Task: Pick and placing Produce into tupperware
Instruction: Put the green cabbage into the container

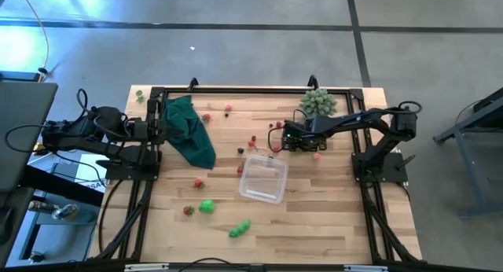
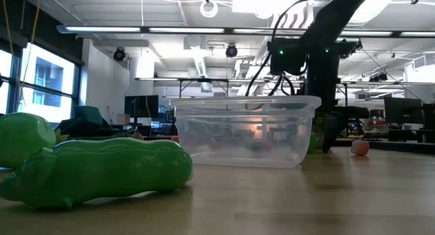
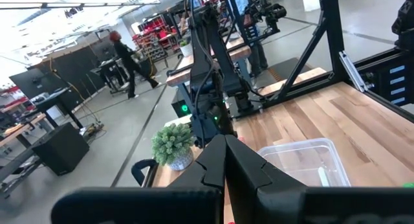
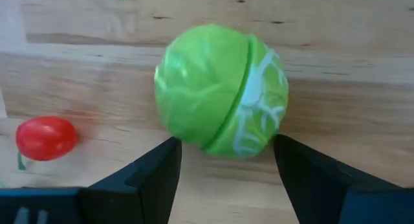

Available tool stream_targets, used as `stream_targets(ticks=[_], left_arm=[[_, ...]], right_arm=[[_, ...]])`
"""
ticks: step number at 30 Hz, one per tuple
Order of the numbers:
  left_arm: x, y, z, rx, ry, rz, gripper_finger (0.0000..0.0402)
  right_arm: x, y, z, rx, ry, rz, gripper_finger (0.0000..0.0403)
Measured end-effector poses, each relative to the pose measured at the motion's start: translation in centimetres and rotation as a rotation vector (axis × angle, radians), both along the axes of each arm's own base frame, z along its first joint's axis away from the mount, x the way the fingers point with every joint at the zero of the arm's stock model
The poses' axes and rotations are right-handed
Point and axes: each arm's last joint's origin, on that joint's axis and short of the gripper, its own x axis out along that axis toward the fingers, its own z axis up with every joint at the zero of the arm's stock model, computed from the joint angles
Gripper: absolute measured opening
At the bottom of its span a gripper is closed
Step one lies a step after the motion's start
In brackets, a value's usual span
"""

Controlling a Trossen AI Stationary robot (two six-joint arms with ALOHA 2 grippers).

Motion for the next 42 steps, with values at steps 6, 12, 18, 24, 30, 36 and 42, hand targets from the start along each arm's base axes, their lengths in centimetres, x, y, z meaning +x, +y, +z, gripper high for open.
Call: stream_targets(ticks=[6, 12, 18, 24, 30, 36, 42], left_arm=[[0.0, 0.0, 0.0, 0.0, -0.001, 0.0, 0.0001], [0.0, 0.0, 0.0, 0.0, 0.0, 0.0, 0.0001], [0.0, 0.0, 0.0, -0.001, 0.0, -0.011, 0.0001], [0.0, 0.0, 0.0, -0.001, 0.002, -0.011, 0.0001], [0.0, 0.0, -0.2, -0.002, 0.023, -0.011, 0.0001], [0.0, 0.0, -0.4, -0.004, 0.04, -0.011, 0.0001], [-0.1, 0.0, -0.5, -0.005, 0.048, -0.011, 0.0001]], right_arm=[[0.0, 0.0, 0.0, 0.002, 0.0, 0.0, 0.0238], [0.0, 0.0, 0.0, -0.009, 0.001, -0.027, 0.0238], [0.2, -0.3, 0.1, -0.01, -0.026, -0.039, 0.0238], [0.1, -1.1, 0.1, -0.034, -0.03, -0.07, 0.0238], [0.0, -2.0, 0.2, -0.044, -0.048, -0.132, 0.0238], [-0.1, -2.2, 0.2, -0.061, -0.044, -0.143, 0.0238], [0.1, -1.6, 0.2, -0.061, -0.046, -0.117, 0.0238]])
